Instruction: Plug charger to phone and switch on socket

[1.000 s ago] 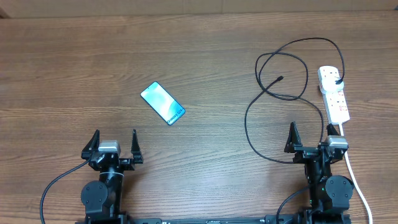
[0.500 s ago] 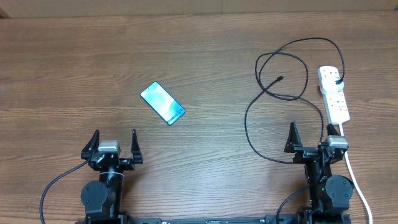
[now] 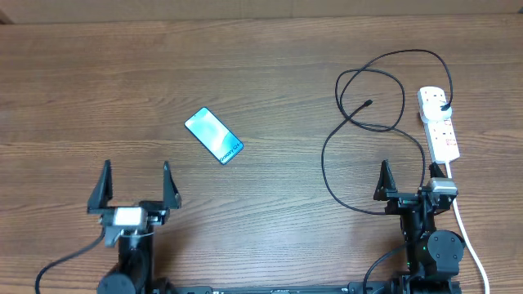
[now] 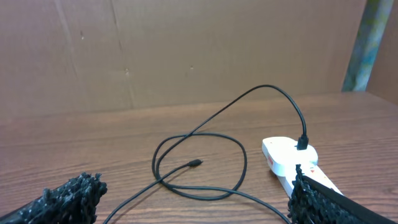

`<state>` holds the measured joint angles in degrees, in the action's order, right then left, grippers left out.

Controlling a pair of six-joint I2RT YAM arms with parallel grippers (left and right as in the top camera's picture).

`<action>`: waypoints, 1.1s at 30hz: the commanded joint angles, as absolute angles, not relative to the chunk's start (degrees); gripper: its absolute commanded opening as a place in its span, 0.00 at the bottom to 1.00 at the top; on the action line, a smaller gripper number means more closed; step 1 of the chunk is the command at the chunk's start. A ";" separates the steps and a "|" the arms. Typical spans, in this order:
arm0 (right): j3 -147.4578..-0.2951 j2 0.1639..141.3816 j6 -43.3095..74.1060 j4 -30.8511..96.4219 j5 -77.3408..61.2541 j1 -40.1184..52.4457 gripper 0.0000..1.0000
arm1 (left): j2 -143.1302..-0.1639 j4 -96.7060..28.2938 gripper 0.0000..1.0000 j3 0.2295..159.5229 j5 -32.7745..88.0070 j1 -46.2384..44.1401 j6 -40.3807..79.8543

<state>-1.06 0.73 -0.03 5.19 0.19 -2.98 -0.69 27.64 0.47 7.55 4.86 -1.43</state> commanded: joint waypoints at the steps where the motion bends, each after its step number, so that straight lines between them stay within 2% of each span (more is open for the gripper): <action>1: -0.45 0.16 -0.32 4.82 -0.08 -3.18 1.00 | -0.27 30.70 0.99 1.28 8.60 4.49 0.25; 7: -0.45 0.16 -0.30 4.82 -0.10 -3.18 1.00 | -1.37 28.53 1.00 7.25 8.60 4.49 0.21; 13: -0.45 0.16 -0.30 4.82 -0.08 -3.18 1.00 | -9.78 25.52 1.00 15.22 9.69 4.47 0.69; 19: -0.45 0.16 -0.30 4.82 -0.10 -3.18 1.00 | -22.70 18.50 1.00 25.47 11.73 4.47 7.53; 26: -0.45 0.16 -0.30 4.82 -0.10 -3.18 1.00 | -40.91 0.21 1.00 45.04 18.81 4.45 8.82; 33: -0.45 0.16 -0.30 4.82 -0.08 -3.18 1.00 | -57.45 -29.58 1.00 68.95 19.16 4.45 14.15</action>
<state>-1.06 0.73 -0.01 5.13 0.21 -2.96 -52.86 -23.18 60.38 17.63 4.86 10.52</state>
